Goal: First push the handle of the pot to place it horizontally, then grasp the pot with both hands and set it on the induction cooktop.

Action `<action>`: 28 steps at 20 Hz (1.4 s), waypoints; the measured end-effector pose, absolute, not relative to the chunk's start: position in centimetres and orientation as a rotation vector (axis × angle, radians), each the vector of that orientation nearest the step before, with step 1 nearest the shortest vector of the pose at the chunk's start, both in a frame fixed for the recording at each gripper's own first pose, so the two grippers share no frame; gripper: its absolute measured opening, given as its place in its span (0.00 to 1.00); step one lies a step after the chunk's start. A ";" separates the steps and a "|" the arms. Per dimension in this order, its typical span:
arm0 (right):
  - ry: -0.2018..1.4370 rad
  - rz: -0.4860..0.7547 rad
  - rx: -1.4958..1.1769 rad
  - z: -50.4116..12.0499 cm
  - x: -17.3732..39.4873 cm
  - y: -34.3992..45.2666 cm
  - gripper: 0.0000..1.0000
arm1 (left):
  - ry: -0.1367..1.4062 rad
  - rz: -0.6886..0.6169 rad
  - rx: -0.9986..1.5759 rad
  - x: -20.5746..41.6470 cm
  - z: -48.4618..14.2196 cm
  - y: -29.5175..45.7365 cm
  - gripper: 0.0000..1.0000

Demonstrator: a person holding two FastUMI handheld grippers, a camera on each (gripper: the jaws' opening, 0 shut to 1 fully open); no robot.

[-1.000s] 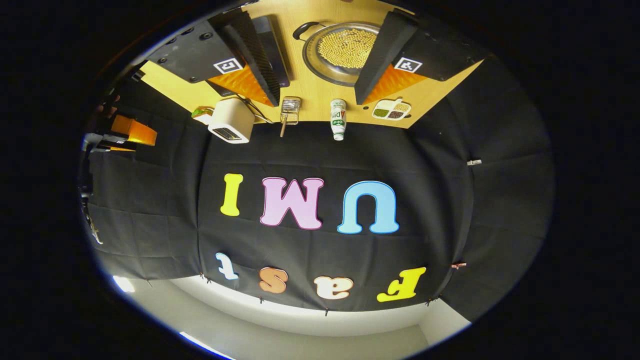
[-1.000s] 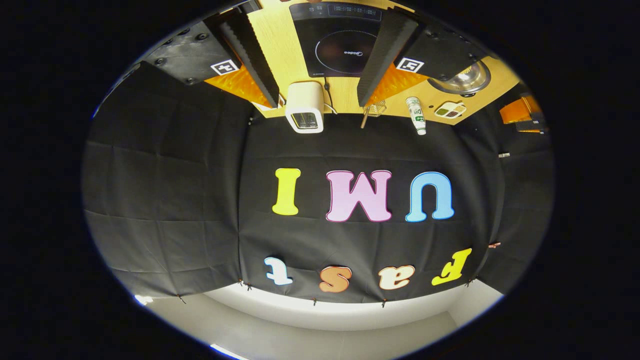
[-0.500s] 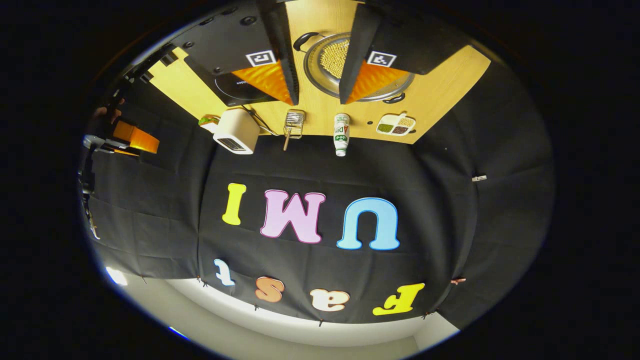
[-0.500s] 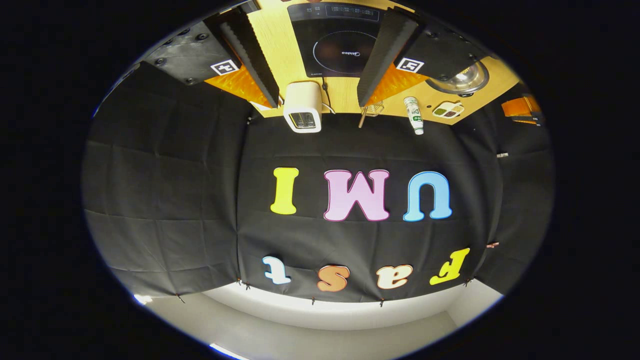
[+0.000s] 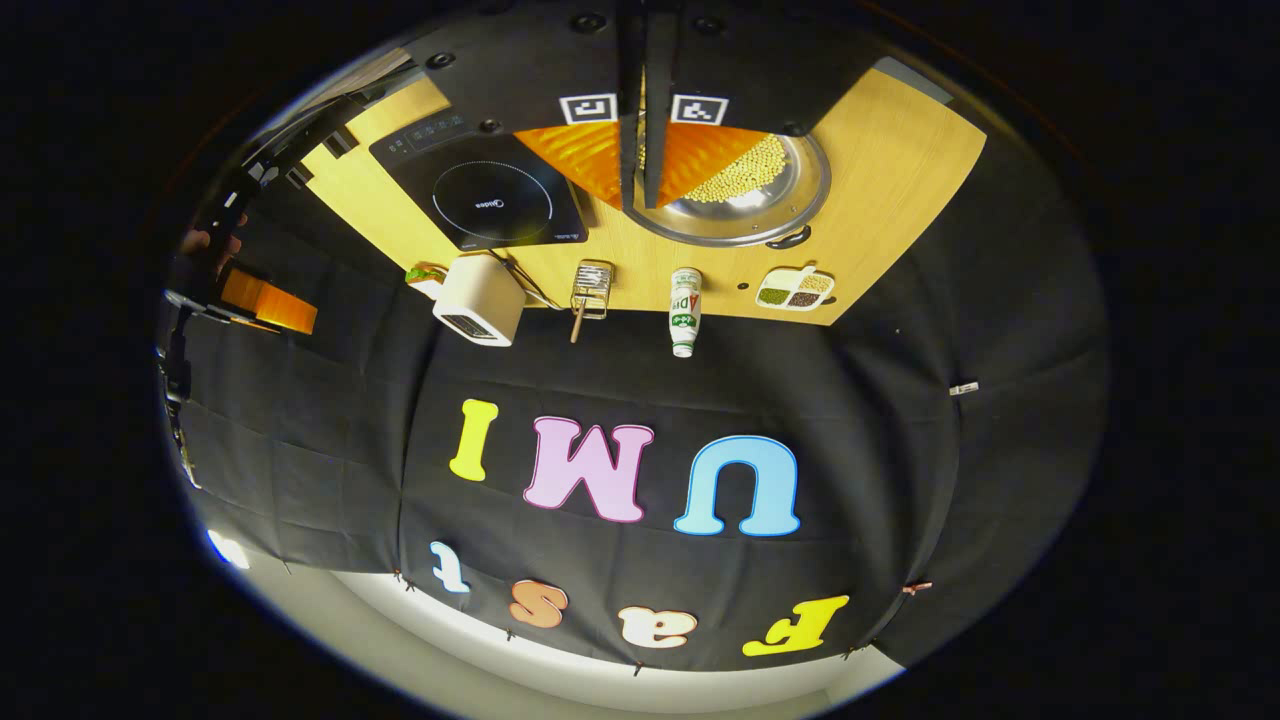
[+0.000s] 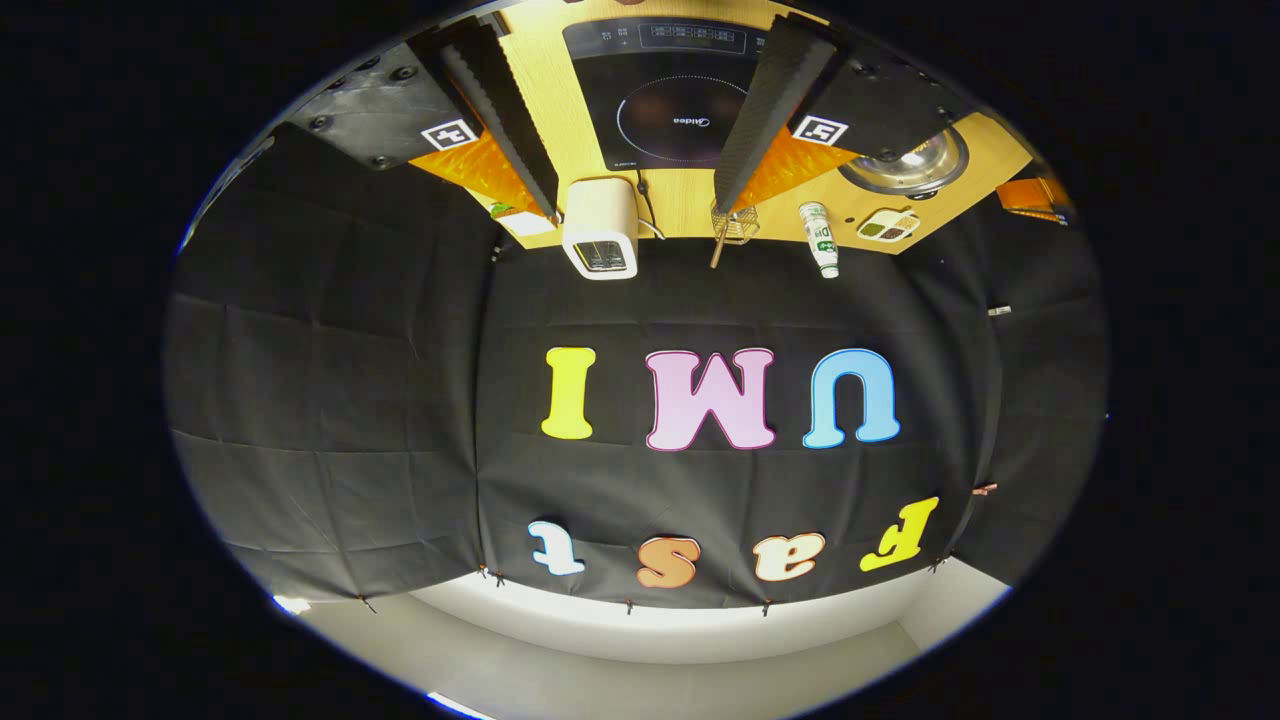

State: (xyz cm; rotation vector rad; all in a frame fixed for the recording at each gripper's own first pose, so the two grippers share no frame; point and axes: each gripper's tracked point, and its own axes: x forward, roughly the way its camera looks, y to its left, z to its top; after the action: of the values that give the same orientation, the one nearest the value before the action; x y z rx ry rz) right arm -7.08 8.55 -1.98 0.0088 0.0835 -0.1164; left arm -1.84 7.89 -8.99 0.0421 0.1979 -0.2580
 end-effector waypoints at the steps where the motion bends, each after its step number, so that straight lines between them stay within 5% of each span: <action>1: 0.087 -0.122 0.019 -2.2 -7.3 8.5 0.98 | 0.215 -0.262 0.036 -2.1 -9.6 8.0 0.05; 13: 0.136 -0.155 0.053 -4.9 -10.0 8.6 0.99 | 0.497 -0.289 0.182 -3.9 -23.4 9.6 0.05; 28: 0.128 -0.131 -0.010 -3.5 -10.2 9.1 0.98 | 0.697 -0.414 0.133 -1.5 -29.0 7.6 0.05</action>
State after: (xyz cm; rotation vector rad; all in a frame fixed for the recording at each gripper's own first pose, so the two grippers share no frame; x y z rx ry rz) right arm -10.16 9.13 -3.54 -0.0100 0.1278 -0.1307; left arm -1.50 7.57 -29.02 0.1330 0.6972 -0.4143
